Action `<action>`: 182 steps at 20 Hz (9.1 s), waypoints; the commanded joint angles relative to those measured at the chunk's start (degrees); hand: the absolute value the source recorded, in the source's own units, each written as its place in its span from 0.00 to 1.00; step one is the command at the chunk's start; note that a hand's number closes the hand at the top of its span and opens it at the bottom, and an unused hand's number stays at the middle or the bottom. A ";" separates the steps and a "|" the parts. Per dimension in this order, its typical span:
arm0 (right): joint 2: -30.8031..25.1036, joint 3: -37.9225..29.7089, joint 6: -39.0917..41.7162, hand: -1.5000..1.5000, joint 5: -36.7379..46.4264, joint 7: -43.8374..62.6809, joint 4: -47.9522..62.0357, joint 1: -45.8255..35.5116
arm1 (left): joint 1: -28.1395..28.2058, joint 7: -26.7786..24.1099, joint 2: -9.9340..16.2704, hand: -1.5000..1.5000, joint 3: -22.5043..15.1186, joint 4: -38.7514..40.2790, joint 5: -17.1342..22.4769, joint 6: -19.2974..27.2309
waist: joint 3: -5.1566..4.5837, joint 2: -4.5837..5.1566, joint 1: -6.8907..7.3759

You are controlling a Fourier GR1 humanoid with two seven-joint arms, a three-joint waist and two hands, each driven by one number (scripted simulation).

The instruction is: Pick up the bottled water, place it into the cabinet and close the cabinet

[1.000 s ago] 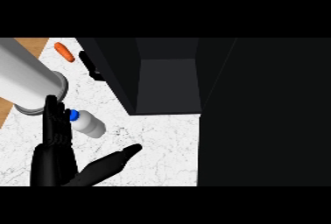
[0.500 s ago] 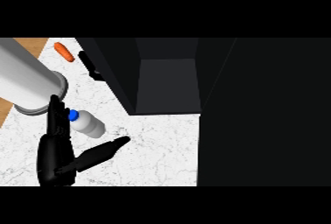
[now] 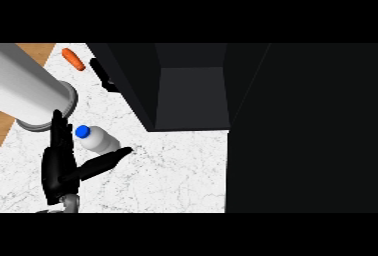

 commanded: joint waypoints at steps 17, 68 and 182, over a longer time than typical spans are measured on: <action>-1.61 -1.79 2.27 0.00 -11.87 -0.22 -11.22 10.06 | -5.46 -31.51 -6.58 0.00 16.29 34.27 14.47 -14.79 | -0.04 0.08 0.01; -8.12 -8.47 1.03 0.00 -15.93 -6.84 -7.68 12.32 | -13.73 -31.74 -11.15 1.00 8.26 28.06 18.74 -43.90 | 0.18 -0.18 1.79; -12.18 -6.77 5.54 1.00 -15.97 -1.83 -8.05 8.73 | -4.24 -36.81 3.69 1.00 -33.68 0.22 31.60 -11.74 | 0.10 -0.18 2.24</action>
